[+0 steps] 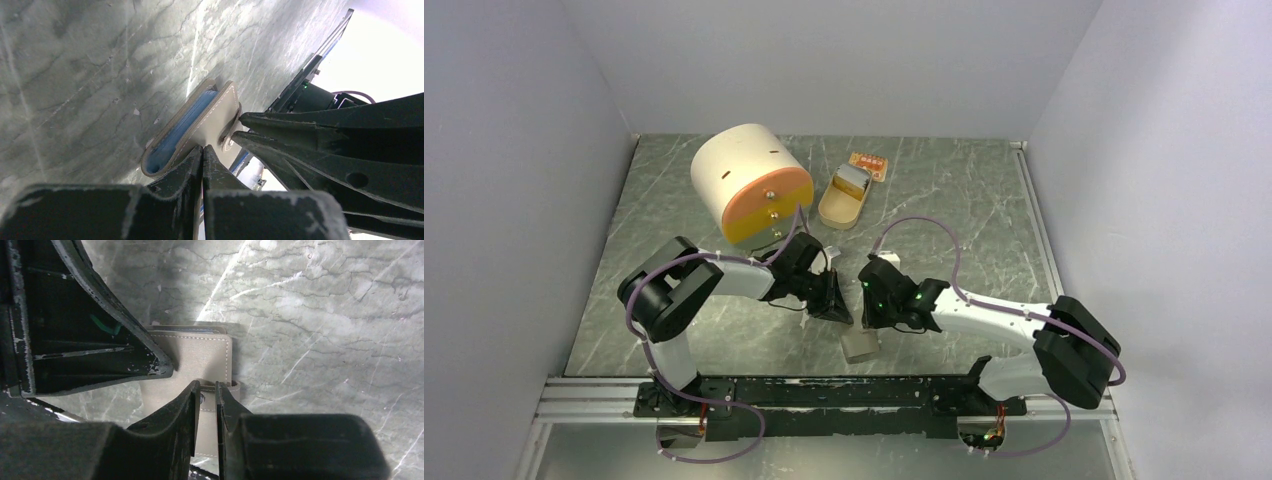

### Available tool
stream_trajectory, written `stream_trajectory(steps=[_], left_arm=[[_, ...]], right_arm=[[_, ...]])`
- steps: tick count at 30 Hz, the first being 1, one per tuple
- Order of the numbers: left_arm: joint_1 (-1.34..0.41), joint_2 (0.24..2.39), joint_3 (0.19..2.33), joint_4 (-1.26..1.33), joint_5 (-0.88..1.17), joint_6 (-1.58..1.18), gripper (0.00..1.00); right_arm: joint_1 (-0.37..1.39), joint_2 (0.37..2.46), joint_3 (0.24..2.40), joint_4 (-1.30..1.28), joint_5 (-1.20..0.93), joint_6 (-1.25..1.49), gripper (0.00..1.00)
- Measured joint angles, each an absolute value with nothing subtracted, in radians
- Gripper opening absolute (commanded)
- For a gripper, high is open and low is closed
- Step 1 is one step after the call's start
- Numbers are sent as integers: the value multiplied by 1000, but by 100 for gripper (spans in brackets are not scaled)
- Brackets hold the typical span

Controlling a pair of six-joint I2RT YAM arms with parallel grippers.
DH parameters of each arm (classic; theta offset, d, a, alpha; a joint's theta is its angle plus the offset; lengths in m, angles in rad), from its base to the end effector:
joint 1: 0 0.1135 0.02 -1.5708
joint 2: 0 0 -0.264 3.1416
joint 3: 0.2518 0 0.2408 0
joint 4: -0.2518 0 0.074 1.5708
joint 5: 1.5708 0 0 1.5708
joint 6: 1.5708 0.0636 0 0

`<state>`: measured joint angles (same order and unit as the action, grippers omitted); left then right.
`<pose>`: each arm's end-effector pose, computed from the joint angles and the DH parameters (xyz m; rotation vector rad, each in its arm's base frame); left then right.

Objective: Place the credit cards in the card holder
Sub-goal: Close the card holder at the center of the board.

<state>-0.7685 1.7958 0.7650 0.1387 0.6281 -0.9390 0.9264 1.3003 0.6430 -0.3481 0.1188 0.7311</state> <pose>0.2106 -0.2556 0.1040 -0.0814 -2.8142 1.3413 0.1527 0.1907 0.1571 -0.2117 2.6289 0.4586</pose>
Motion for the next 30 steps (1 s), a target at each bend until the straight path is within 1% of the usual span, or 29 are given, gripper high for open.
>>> stream_trajectory(steps=[13,30], left_arm=[[-768,1798,765,141,630,-939,9],[-768,1800,765,144,632,-941,9]], right_arm=[[923,1308,643,-348,97,701,16],[928,1324,643,-332,58,657,13]])
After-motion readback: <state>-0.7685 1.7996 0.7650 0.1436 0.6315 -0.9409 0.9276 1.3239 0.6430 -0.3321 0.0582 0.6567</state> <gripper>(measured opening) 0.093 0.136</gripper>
